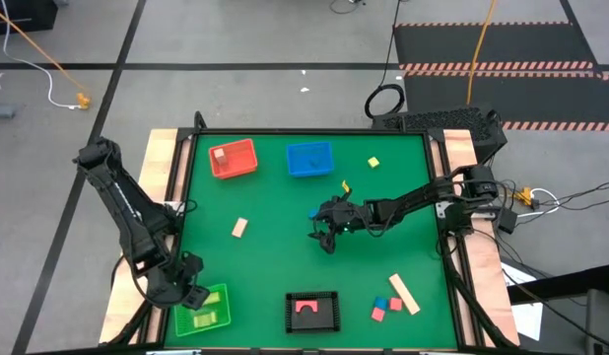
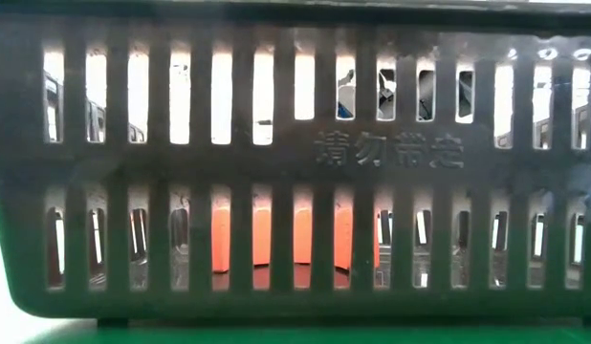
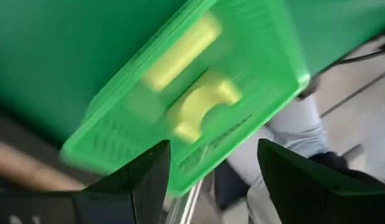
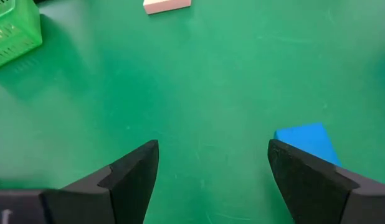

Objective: Sort & place blocks by color
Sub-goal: Put the top light brown block into the orange bin

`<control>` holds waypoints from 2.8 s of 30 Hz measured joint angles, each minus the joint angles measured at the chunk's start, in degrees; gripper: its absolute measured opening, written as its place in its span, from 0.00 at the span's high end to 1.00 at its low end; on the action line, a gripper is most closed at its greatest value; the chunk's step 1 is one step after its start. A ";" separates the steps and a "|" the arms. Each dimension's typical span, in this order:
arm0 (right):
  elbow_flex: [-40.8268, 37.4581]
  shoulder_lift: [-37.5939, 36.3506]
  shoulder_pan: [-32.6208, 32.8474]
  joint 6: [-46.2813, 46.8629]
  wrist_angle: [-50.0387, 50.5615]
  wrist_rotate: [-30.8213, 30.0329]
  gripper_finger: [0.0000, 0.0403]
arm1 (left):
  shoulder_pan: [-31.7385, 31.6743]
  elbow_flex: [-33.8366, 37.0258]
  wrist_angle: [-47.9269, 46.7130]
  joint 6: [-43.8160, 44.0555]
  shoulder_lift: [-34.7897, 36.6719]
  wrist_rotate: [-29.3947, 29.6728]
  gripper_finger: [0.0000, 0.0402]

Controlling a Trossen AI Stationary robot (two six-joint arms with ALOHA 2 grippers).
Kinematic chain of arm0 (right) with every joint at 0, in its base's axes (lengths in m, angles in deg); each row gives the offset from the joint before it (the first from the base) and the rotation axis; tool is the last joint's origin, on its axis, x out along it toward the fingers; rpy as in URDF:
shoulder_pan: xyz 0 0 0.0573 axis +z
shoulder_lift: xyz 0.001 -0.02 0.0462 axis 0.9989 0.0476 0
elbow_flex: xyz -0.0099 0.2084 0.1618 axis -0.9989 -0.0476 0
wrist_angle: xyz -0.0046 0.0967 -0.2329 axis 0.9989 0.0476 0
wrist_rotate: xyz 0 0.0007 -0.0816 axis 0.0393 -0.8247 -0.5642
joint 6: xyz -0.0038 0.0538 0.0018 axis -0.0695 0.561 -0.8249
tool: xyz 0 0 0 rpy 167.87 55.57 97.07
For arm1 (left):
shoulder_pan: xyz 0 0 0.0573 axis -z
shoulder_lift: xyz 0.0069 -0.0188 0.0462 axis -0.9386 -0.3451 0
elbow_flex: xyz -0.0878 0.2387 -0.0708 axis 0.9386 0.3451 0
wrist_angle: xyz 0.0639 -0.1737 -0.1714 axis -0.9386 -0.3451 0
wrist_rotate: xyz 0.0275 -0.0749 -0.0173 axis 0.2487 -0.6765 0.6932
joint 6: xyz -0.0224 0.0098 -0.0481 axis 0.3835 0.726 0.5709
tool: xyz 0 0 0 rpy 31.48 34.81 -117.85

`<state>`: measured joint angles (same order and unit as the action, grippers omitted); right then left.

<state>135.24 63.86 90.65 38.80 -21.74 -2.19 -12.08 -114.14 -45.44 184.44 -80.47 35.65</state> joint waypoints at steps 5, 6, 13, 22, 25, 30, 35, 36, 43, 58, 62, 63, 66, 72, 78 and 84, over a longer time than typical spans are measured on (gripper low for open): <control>0.00 0.00 0.00 0.00 0.01 0.00 0.27 | -1.58 -2.14 1.67 -9.33 0.17 11.58 0.40; 0.00 0.00 0.00 0.00 0.04 0.00 0.27 | -2.06 -2.46 1.66 -11.43 0.15 13.76 0.40; 0.00 0.00 0.02 0.09 -0.01 0.00 0.27 | -7.51 -2.68 -4.31 -22.48 -0.01 25.58 0.39; 0.00 0.00 0.02 0.17 -0.03 0.00 0.27 | -16.78 -2.68 -16.80 -30.94 -5.01 34.63 0.39; 0.00 0.00 0.02 0.17 -0.29 0.00 0.27 | -19.29 -2.67 -17.07 -32.28 -9.37 35.05 0.39; 0.00 0.00 0.02 0.17 -1.79 0.00 0.27 | -22.95 -2.66 -17.22 -32.89 -17.25 35.05 0.39; 0.00 0.00 0.00 0.07 -2.73 0.00 0.27 | -26.21 -2.66 -17.22 -32.81 -23.10 35.05 0.39; 0.00 0.00 0.00 0.04 -2.78 0.00 0.27 | -26.78 -2.66 -17.20 -32.81 -23.85 35.05 0.39; 0.00 0.00 0.00 -0.15 -2.76 0.02 0.27 | -30.62 -2.61 -14.16 -33.62 -26.64 32.82 0.39; 0.00 0.00 0.00 -0.50 -2.61 0.22 0.27 | -34.47 3.36 -4.91 -32.99 -26.36 30.88 0.39; 0.00 0.00 0.00 -1.70 -2.61 0.24 0.27 | -34.47 3.42 -4.42 -32.97 -26.13 30.90 0.44; 0.00 0.00 0.00 -1.72 -2.60 0.24 0.27 | -34.43 3.42 -4.21 -32.99 -25.78 30.88 0.47; 0.00 0.00 0.00 -1.73 -2.60 0.24 0.27 | -34.19 3.42 -3.81 -33.26 -25.21 30.80 0.62; 0.00 0.00 0.00 -1.33 -2.59 0.25 0.27 | -33.94 3.45 -3.95 -33.41 -24.94 31.22 0.68; 0.00 0.00 0.01 -1.33 -2.61 0.24 0.27 | -34.27 1.39 -4.11 -36.37 -23.67 32.94 0.68; 0.02 0.00 0.02 -1.33 -3.09 0.26 0.27 | -36.08 0.49 -4.12 -41.94 -17.10 38.56 0.68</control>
<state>135.27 63.86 90.67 37.47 -24.83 -1.93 -48.16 -113.65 -49.55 142.51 -97.57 74.22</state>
